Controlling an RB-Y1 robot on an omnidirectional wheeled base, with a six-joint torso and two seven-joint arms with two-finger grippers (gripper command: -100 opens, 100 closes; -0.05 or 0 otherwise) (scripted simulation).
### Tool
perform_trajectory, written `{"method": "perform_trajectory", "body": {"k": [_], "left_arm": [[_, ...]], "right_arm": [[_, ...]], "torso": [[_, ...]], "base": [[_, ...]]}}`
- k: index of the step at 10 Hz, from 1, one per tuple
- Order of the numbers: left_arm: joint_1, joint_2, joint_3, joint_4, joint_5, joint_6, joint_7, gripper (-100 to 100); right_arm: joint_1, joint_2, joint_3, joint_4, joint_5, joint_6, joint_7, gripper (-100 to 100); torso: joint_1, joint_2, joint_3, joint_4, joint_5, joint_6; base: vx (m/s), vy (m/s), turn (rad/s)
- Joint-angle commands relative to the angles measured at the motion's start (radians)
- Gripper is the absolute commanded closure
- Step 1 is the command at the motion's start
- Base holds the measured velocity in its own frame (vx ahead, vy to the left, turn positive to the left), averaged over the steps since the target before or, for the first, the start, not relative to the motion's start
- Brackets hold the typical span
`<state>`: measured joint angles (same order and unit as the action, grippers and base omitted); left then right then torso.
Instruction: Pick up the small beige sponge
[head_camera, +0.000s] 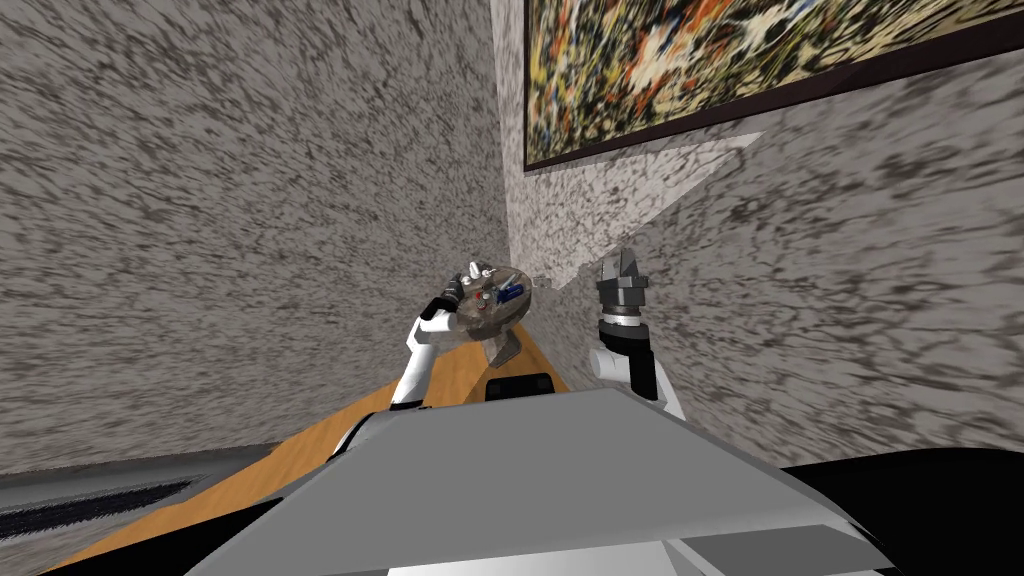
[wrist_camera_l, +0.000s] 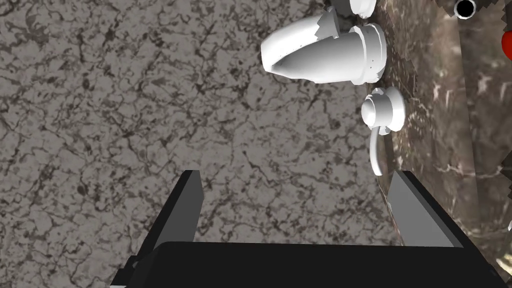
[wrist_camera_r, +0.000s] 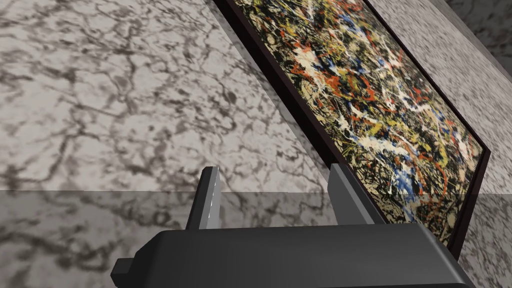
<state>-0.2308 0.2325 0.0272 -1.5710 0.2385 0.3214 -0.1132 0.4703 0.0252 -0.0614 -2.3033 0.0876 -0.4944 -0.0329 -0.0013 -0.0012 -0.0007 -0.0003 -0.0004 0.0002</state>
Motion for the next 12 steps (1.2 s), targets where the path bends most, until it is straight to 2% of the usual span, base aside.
{"method": "perform_trajectory", "body": {"k": [1,2,3,4,5,6,7,9,10,11,12], "left_arm": [[-0.020,0.006,0.001,0.028,0.005,0.034,-0.005,-100],[-0.057,0.018,0.004,0.063,0.014,0.076,-0.012,-100],[-0.057,0.018,0.004,0.077,0.014,0.080,-0.012,-100],[-0.093,0.029,0.007,0.117,0.021,0.116,-0.019,-100],[-0.093,0.029,0.007,0.126,0.021,0.124,-0.019,-100],[-0.128,0.041,0.010,0.165,0.027,0.160,-0.026,-100],[-0.128,0.041,0.010,0.174,0.027,0.167,-0.026,-100],[-0.193,0.063,0.018,0.247,0.038,0.237,-0.037,-100],[-0.193,0.063,0.018,0.269,0.038,0.248,-0.037,-100],[-0.223,0.074,0.022,0.295,0.042,0.286,-0.042,-100],[-0.223,0.074,0.022,0.315,0.042,0.286,-0.042,-100]], "right_arm": [[0.000,0.000,0.000,0.000,0.000,0.000,0.000,0],[0.000,0.000,0.000,0.000,0.000,0.000,0.000,0],[0.000,0.000,0.000,0.000,0.000,0.000,0.000,0],[0.000,0.000,0.000,0.000,0.000,0.000,0.000,0],[0.000,0.000,0.000,0.000,0.000,0.000,0.000,0],[0.000,0.000,0.000,0.000,0.000,0.000,0.000,0],[0.000,0.000,0.000,0.000,0.000,0.000,0.000,0],[0.000,0.000,0.000,0.000,0.000,0.000,0.000,0],[0.000,0.000,0.000,0.000,0.000,0.000,0.000,0],[0.000,0.000,0.000,0.000,0.000,0.000,0.000,0],[0.000,0.000,0.000,0.000,0.000,0.000,0.000,0]], "torso": [[0.000,0.000,0.000,0.000,0.000,0.000],[0.000,0.000,0.000,0.000,0.000,0.000],[0.000,0.000,0.000,0.000,0.000,0.000],[0.000,0.000,0.000,0.000,0.000,0.000],[0.000,0.000,0.000,0.000,0.000,0.000],[0.000,0.000,0.000,0.000,0.000,0.000],[0.000,0.000,0.000,0.000,0.000,0.000],[0.000,0.000,0.000,0.000,0.000,0.000],[0.000,0.000,0.000,0.000,0.000,0.000],[0.000,0.000,0.000,0.000,0.000,0.000],[0.000,0.000,0.000,0.000,0.000,0.000]], "base": [[0.001,-0.027,0.044],[0.001,-0.029,0.068],[0.006,-0.025,0.036],[0.007,-0.027,0.067],[0.004,-0.023,0.032],[0.005,-0.025,0.062],[0.006,-0.022,0.024],[0.007,-0.029,0.055],[0.009,-0.029,0.021],[0.009,-0.026,0.033],[0.009,-0.018,0.016]]}}
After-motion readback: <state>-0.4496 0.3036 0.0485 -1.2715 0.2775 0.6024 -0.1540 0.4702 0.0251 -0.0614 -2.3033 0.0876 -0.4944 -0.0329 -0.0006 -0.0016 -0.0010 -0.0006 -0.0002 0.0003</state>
